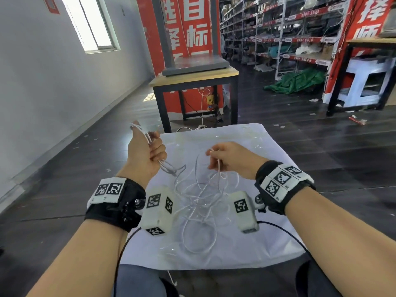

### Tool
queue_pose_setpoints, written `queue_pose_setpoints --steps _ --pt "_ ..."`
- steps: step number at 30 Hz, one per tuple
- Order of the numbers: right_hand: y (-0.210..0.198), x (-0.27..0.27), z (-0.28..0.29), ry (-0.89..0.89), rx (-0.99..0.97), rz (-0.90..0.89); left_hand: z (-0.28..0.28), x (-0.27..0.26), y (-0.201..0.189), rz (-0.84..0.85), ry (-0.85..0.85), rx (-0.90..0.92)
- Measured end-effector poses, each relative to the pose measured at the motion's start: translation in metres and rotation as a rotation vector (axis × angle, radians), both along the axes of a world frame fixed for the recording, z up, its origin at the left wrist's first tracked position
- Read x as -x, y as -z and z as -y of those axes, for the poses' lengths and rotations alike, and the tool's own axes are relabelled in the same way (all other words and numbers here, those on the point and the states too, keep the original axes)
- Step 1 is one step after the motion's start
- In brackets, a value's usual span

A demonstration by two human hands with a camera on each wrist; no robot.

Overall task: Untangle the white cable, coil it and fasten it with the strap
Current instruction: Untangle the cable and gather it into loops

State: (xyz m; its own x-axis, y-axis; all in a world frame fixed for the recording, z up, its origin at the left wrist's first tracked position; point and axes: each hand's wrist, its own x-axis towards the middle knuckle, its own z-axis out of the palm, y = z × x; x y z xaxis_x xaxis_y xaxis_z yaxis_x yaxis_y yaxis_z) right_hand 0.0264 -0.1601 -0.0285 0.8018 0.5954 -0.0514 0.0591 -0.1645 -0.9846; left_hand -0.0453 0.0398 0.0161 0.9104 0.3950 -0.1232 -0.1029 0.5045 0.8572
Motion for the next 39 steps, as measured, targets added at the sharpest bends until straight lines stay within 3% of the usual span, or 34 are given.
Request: queue_pose_setpoints --steps 4,9,11,16,21,26,32,39 --pt "-0.017 -0.004 0.004 0.070 -0.250 0.015 0.013 -0.006 0.011 -0.088 0.047 -0.170" --pt "-0.030 0.001 0.002 -0.063 -0.207 0.096 0.050 -0.014 0.028 -0.230 0.295 -0.519" --pt "-0.029 0.004 0.005 -0.137 -0.163 0.074 0.059 -0.018 0.030 -0.245 0.317 -0.550" --pt "-0.023 0.003 0.017 -0.101 -0.113 -0.018 0.064 -0.028 0.030 -0.164 0.249 -0.393" --pt "-0.020 0.001 0.006 -0.144 0.095 0.154 0.075 -0.032 0.023 -0.099 0.215 -0.289" --pt "-0.020 0.004 -0.002 -0.172 0.112 0.147 0.076 -0.034 0.016 0.005 0.241 -0.047" --pt "-0.022 0.010 -0.003 -0.203 0.206 0.201 0.071 -0.035 0.012 0.046 0.262 0.079" --pt "-0.020 0.000 0.006 -0.033 0.373 0.302 0.056 -0.035 0.004 0.142 0.203 0.075"
